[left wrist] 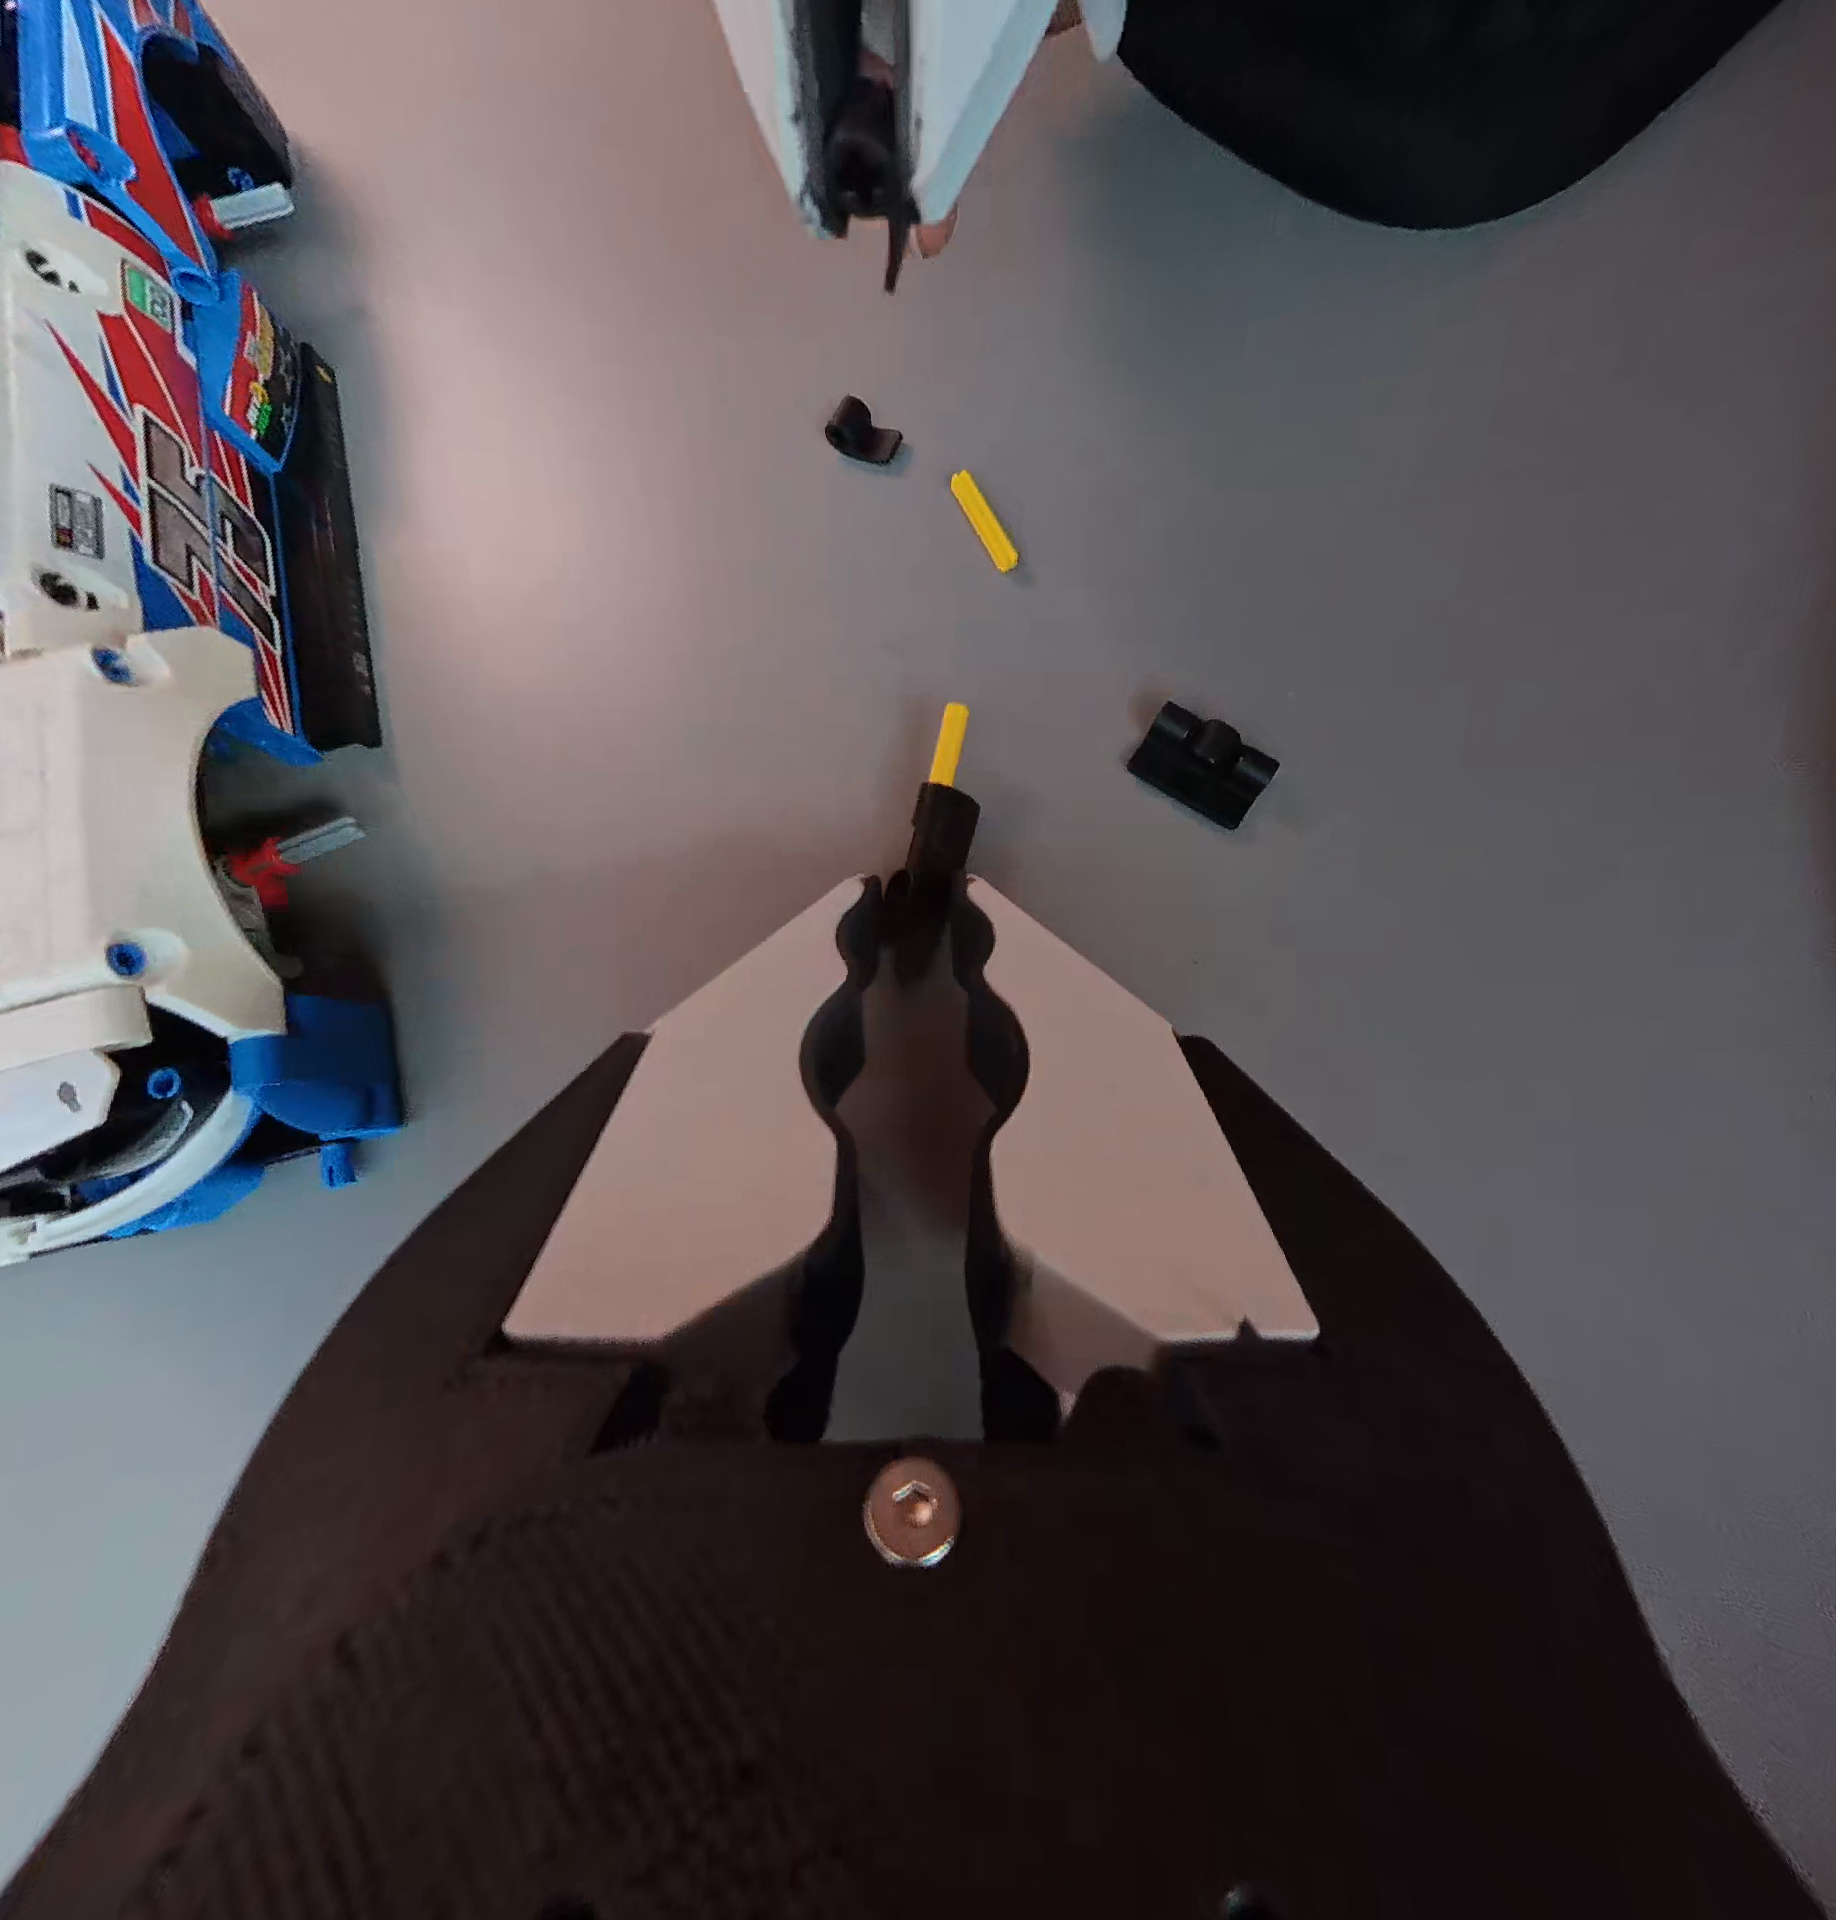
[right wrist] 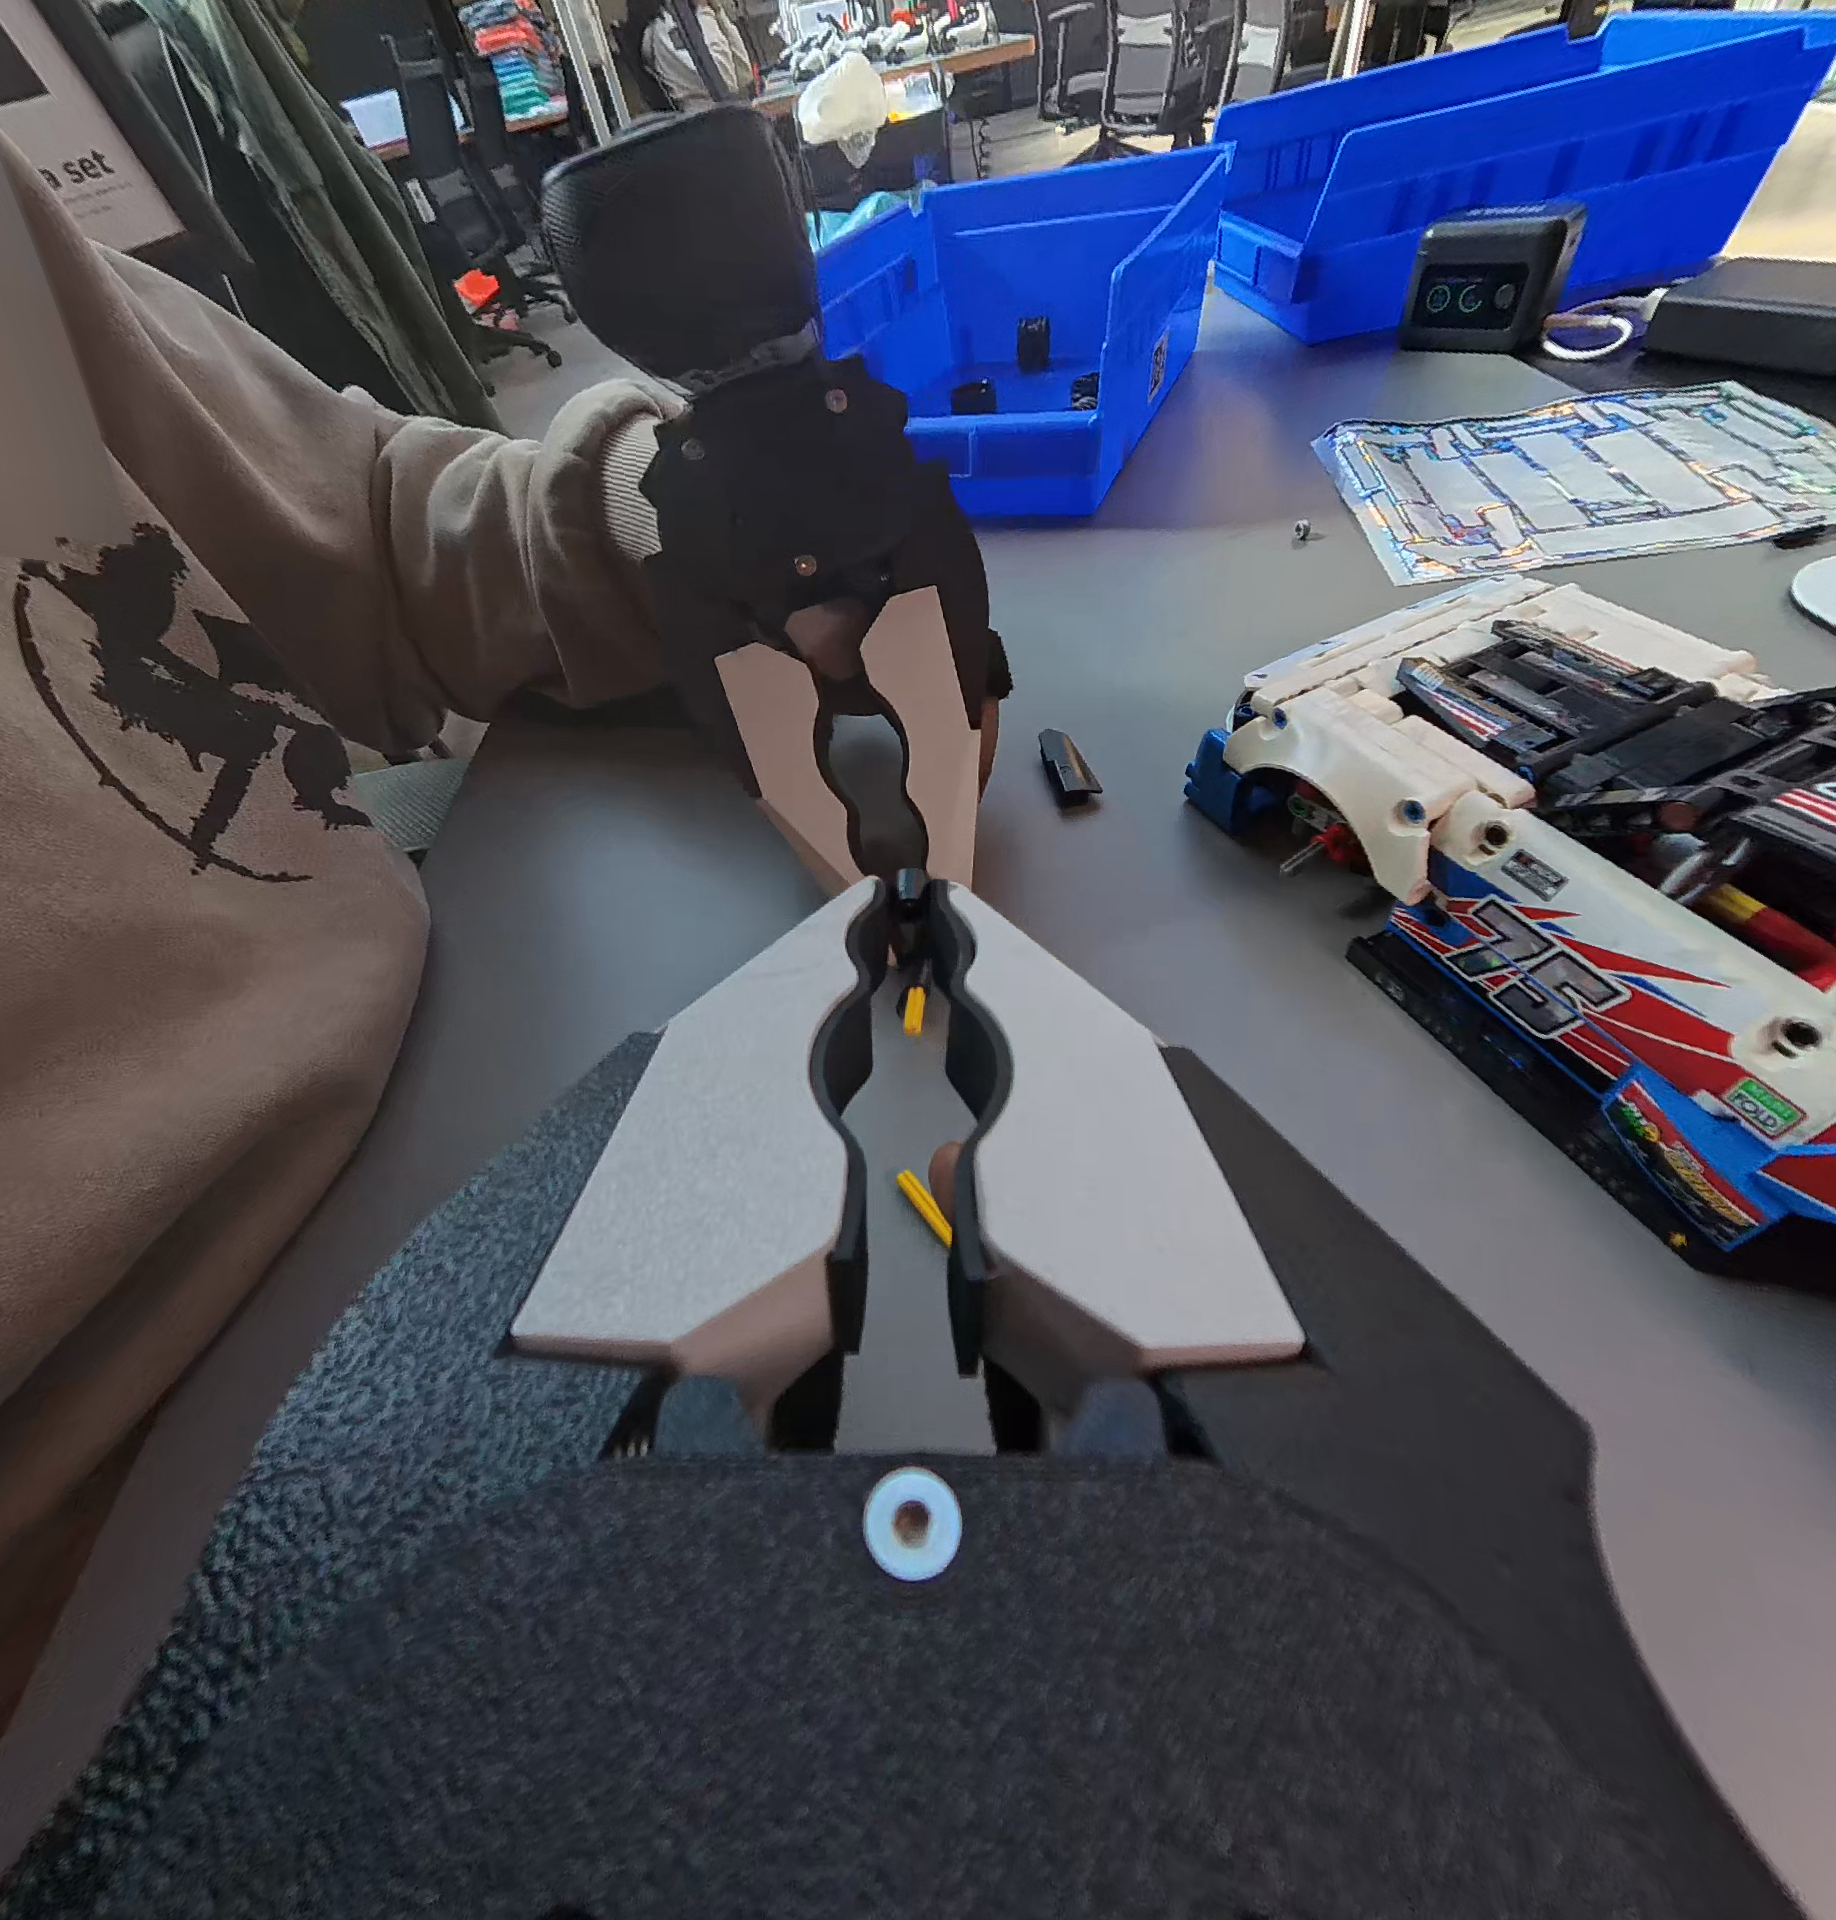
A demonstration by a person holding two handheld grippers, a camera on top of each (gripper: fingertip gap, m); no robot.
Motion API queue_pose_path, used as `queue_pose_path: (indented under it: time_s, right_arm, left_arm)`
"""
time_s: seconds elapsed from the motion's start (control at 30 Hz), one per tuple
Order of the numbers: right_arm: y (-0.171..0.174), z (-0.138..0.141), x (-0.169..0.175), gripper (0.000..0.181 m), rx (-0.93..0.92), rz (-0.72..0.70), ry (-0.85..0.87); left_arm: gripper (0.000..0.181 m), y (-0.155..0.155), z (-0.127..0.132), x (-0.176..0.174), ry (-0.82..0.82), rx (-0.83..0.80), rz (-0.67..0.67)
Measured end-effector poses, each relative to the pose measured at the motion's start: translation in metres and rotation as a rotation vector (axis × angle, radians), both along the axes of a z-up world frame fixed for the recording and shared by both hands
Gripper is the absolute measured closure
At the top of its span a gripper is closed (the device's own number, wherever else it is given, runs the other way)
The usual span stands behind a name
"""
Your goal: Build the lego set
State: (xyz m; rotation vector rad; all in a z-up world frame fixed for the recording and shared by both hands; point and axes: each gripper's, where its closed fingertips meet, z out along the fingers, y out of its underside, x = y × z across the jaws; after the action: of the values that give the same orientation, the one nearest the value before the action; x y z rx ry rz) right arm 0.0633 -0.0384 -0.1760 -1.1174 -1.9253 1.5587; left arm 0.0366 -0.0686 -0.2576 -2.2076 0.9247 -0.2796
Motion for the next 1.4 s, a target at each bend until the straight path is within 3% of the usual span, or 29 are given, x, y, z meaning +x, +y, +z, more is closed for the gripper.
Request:
queue_pose_path:
  time_s: [0.2,0.47,0.8,1.17,1.4]
  right_arm:
    - [-0.002,-0.02,0.005,0.177,0.134,0.036,-0.042]
    - [-0.003,-0.032,0.008,0.177,0.268,0.062,-0.008]
    - [-0.005,-0.034,0.007,0.177,0.25,0.069,-0.004]
    - [-0.009,-0.052,0.01,0.177,0.303,0.113,-0.086]
    - [-0.01,-0.057,0.017,0.177,0.287,0.159,-0.157]
  left_arm:
    - [0.173,0.006,0.004,0.003,0.021,0.094,-0.028]
    - [0.174,0.018,0.042,0.009,-0.032,0.294,0.01]
    - [0.175,0.014,0.035,0.015,-0.007,0.252,0.009]
    - [0.175,0.008,0.019,0.019,-0.017,0.096,0.051]
    - [0.176,0.003,0.029,0.029,-0.222,0.01,0.057]
